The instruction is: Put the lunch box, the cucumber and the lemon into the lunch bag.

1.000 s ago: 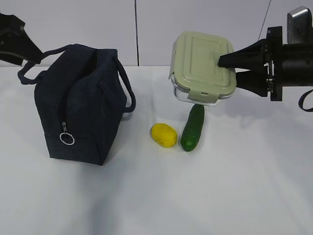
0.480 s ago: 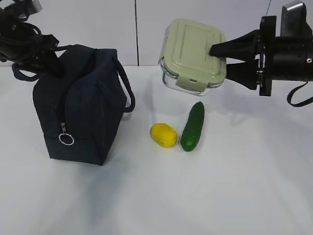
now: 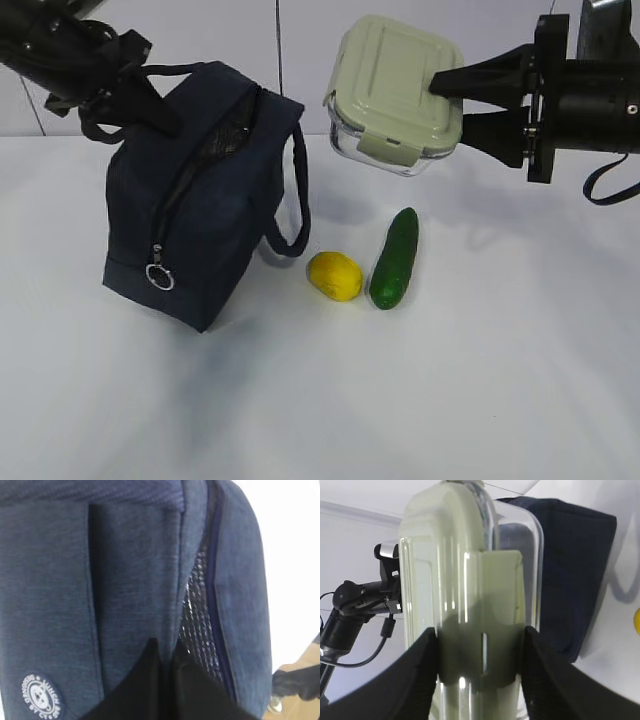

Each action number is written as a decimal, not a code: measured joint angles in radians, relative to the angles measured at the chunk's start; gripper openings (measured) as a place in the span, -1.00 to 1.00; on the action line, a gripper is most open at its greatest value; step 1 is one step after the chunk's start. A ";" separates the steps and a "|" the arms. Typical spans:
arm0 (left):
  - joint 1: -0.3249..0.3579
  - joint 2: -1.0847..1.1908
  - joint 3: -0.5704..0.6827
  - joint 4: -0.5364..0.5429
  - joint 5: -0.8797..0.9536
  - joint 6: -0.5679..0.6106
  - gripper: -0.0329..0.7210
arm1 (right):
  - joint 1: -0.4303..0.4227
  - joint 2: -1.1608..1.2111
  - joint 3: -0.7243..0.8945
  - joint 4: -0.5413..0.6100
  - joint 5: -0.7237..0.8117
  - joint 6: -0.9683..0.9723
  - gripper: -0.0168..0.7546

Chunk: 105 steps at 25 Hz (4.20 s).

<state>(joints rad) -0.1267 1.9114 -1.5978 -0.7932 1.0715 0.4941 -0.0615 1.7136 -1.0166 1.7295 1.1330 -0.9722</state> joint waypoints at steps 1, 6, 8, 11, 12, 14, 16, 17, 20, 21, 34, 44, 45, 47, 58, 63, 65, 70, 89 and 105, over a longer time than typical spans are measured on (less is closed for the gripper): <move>-0.015 0.000 0.000 0.000 -0.002 0.000 -0.93 | 0.002 0.000 -0.008 0.000 0.000 0.004 0.02; -0.086 0.000 0.000 -0.002 -0.067 -0.062 -0.94 | 0.028 0.000 -0.036 0.004 0.000 0.008 0.02; -0.113 0.000 0.000 -0.019 -0.090 -0.084 -0.94 | 0.046 0.000 -0.035 0.004 0.000 0.008 0.02; -0.137 0.000 0.000 -0.047 -0.101 -0.098 -0.94 | 0.067 0.000 -0.035 0.004 0.000 0.010 0.02; -0.144 0.000 0.000 -0.051 -0.101 -0.099 -0.94 | 0.071 0.000 -0.035 0.004 0.000 0.013 0.02; -0.153 0.000 0.000 -0.055 -0.101 -0.102 -0.94 | 0.080 0.000 -0.035 0.004 0.000 0.019 0.02; -0.158 0.000 0.000 -0.070 -0.102 -0.104 -0.94 | 0.092 0.000 -0.035 0.004 0.000 0.021 0.02; -0.161 0.000 0.000 -0.082 -0.102 -0.104 -0.94 | 0.097 0.000 -0.035 0.004 0.000 0.023 0.02; -0.161 0.000 0.000 -0.113 -0.102 -0.106 -0.94 | 0.123 0.000 -0.035 0.004 -0.024 0.023 0.02; -0.161 0.000 0.000 -0.118 -0.102 -0.106 -0.94 | 0.126 0.000 -0.035 0.004 -0.042 0.023 0.02; -0.161 0.000 0.000 -0.164 -0.067 -0.099 -0.94 | 0.130 0.109 -0.036 0.019 -0.138 0.029 0.02; -0.205 0.004 0.000 -0.248 -0.082 -0.056 -0.94 | 0.135 0.173 -0.047 0.025 -0.142 0.045 0.02; -0.213 0.004 0.000 -0.249 -0.093 -0.054 -0.94 | 0.139 0.176 -0.057 0.025 -0.142 0.047 0.02; -0.223 0.004 0.000 -0.257 -0.116 -0.054 -0.94 | 0.158 0.178 -0.082 0.025 -0.142 0.048 0.01; -0.228 0.074 -0.001 -0.377 -0.190 -0.049 -0.94 | 0.229 0.196 -0.166 0.014 -0.255 0.051 0.01; -0.228 0.092 -0.001 -0.391 -0.192 -0.038 -0.94 | 0.245 0.239 -0.173 0.014 -0.259 0.052 0.01; -0.228 0.092 -0.001 -0.394 -0.192 -0.034 -0.94 | 0.252 0.248 -0.172 0.014 -0.259 0.055 0.01; -0.228 0.092 -0.001 -0.394 -0.202 -0.024 -0.94 | 0.254 0.250 -0.188 0.014 -0.257 0.055 0.01; -0.228 0.092 -0.001 -0.394 -0.256 -0.006 -0.94 | 0.318 0.303 -0.232 0.026 -0.306 0.059 0.01; -0.228 0.093 -0.001 -0.385 -0.286 -0.006 -0.94 | 0.337 0.332 -0.245 0.033 -0.321 0.059 0.06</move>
<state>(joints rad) -0.3549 2.0048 -1.5987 -1.1779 0.7859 0.4883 0.2752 2.0458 -1.2613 1.7622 0.8116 -0.9133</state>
